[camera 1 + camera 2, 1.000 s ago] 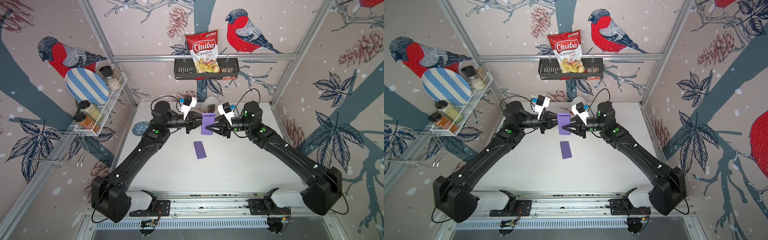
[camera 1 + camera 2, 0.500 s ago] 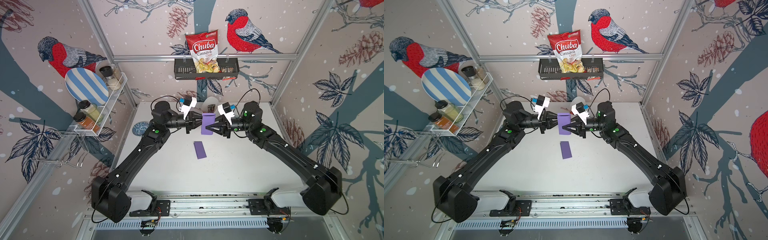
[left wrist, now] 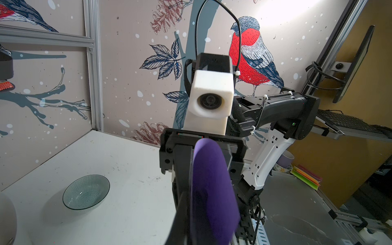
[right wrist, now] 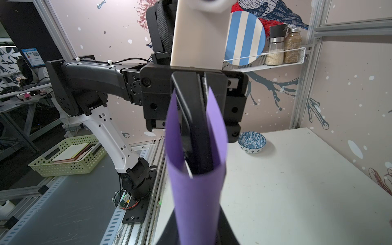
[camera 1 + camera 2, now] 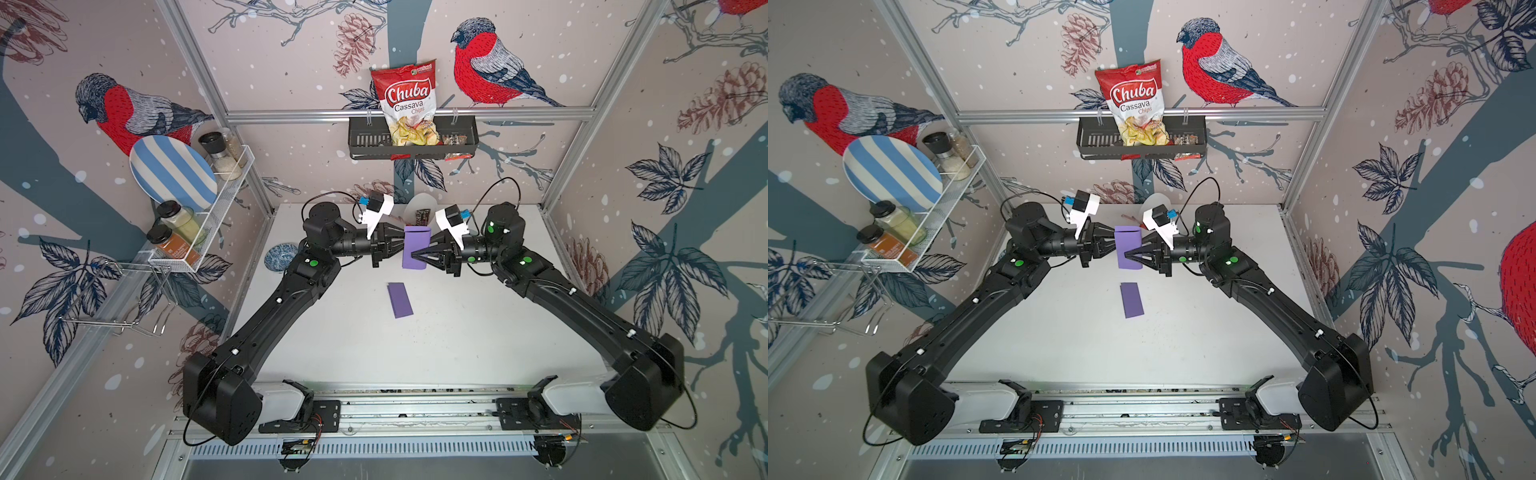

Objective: Fold the square paper along the opposite sides
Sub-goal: Fold the paper.

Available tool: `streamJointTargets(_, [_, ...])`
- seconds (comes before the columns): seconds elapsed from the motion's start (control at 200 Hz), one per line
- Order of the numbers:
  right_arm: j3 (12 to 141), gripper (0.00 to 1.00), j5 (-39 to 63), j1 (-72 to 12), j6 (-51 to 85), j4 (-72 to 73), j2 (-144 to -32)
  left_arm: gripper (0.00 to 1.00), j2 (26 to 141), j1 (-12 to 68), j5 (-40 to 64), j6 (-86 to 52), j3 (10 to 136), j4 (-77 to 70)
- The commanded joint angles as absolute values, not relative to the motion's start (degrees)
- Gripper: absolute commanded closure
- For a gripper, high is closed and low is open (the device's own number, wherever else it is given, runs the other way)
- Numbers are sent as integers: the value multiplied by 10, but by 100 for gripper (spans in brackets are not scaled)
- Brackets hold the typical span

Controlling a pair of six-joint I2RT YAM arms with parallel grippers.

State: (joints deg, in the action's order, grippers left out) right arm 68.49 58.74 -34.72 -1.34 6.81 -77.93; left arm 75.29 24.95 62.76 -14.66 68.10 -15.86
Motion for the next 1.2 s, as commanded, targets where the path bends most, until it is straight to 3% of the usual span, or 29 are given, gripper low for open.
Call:
streamJointTargets(0.0, [684, 80, 592, -348, -15, 85, -776, 100, 751, 248, 631, -143, 684, -168])
streamJointTargets(1.196, [673, 83, 599, -352, -11, 112, -772, 100, 752, 248, 633, -147, 682, -173])
